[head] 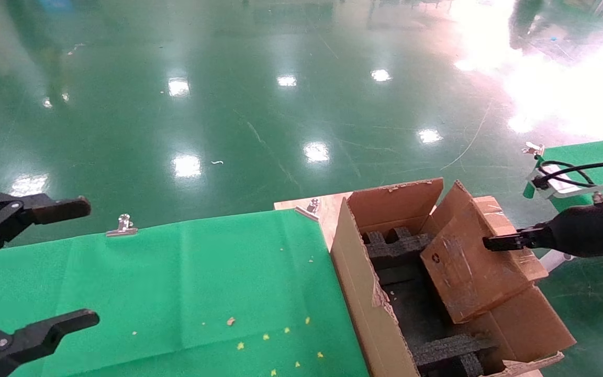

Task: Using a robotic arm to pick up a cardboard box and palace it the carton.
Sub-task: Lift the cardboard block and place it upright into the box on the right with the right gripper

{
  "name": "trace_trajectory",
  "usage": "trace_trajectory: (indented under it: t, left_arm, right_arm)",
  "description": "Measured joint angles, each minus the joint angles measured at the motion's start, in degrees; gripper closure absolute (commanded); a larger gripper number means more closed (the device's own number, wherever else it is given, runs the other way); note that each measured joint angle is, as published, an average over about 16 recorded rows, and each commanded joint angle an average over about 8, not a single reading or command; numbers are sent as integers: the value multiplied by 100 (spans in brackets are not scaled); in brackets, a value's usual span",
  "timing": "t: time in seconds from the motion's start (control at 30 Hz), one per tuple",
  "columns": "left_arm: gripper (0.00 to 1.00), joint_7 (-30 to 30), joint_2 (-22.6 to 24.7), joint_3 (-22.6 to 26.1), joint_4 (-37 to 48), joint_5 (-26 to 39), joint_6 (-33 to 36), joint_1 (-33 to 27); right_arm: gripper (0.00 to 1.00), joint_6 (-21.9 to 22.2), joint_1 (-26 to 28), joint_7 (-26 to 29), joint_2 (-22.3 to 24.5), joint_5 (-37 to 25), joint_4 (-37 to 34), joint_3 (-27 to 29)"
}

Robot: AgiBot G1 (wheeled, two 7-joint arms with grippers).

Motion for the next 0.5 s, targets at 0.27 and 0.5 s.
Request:
trace_trajectory:
  t: [0.27, 0.5]
  left_arm:
    - [0, 0, 0, 0, 0, 0, 0, 0]
    - [0, 0, 0, 0, 0, 0, 0, 0]
  right_arm:
    - [100, 411, 234, 1137, 2, -773, 758, -307]
    - [100, 799, 270, 1884, 43, -1305, 1312, -518]
